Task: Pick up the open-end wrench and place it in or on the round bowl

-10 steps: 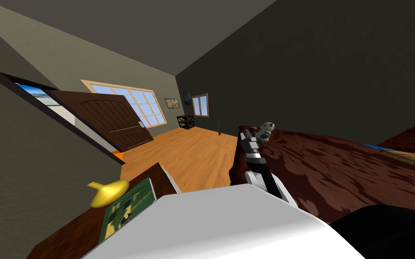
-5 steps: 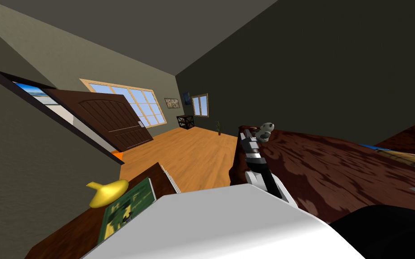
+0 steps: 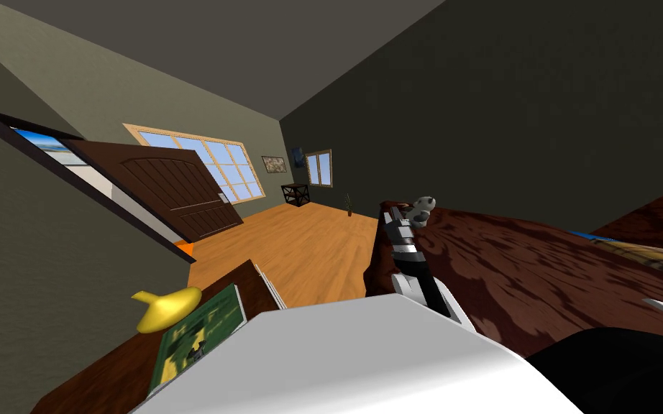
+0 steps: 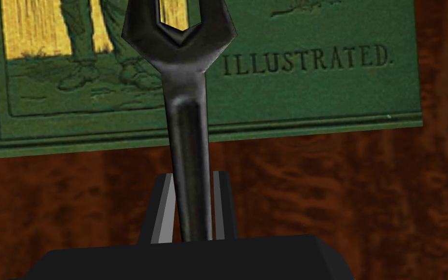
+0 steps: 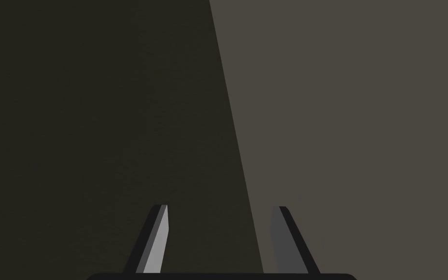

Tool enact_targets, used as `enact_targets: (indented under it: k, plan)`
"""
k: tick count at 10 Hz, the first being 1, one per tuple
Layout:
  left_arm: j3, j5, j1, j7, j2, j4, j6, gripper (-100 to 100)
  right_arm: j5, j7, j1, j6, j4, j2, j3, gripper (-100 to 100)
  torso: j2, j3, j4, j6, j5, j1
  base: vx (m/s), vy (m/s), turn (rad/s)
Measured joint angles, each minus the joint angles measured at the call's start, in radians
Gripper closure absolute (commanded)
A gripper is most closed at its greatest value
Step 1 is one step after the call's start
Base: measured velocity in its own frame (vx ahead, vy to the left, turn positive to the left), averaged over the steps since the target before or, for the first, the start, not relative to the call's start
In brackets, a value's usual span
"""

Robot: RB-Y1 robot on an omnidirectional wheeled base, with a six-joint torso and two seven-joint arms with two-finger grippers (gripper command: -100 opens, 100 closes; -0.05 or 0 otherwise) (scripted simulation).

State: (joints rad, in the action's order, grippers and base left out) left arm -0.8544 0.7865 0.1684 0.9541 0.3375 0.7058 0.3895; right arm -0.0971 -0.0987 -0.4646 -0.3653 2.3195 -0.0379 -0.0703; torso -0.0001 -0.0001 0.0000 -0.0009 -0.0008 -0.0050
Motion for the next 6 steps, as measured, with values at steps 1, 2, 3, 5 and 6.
enact_targets:
  k: [1, 2, 3, 5, 6]
  plan:
    - [-0.001, -0.003, 0.001, 0.007, 0.0, 0.003, 0.005, 0, 0.0, 0.0, 0.0, 0.0, 0.0, 0.0, 0.0, 0, 0.0, 0.0, 0.0, 0.0, 0.0, 0.002, -0.001, -0.008, 0.001]
    - [-0.001, -0.003, 0.001, 0.006, 0.0, 0.002, 0.004, 100, 0.0, 0.0, 0.0, 0.0, 0.0, 0.0, 0.0, 0, 0.0, 0.0, 0.0, 0.0, 0.001, 0.004, -0.104, -0.066, -0.027]
    - [0.006, 0.046, -0.033, -0.033, 0.027, -0.055, -0.03, 100, 0.0, 0.0, 0.0, 0.0, 0.0, 0.0, 0.0, 0, 0.004, 0.002, 0.001, 0.0, 0.0, 0.002, -0.129, -0.092, -0.031]
    - [0.0, 0.021, -0.034, -0.018, 0.02, -0.023, -0.035, 100, 0.0, 0.0, 0.0, 0.0, 0.0, 0.0, 0.0, 0, 0.005, 0.003, 0.001, -0.001, 0.0, 0.001, -0.042, -0.033, 0.013]
    - [-0.002, 0.006, -0.03, -0.005, 0.014, -0.008, -0.031, 100, 0.0, 0.0, 0.0, 0.0, 0.0, 0.0, 0.0, 0, 0.002, 0.002, 0.001, -0.001, 0.0, 0.003, -0.11, -0.008, -0.011]
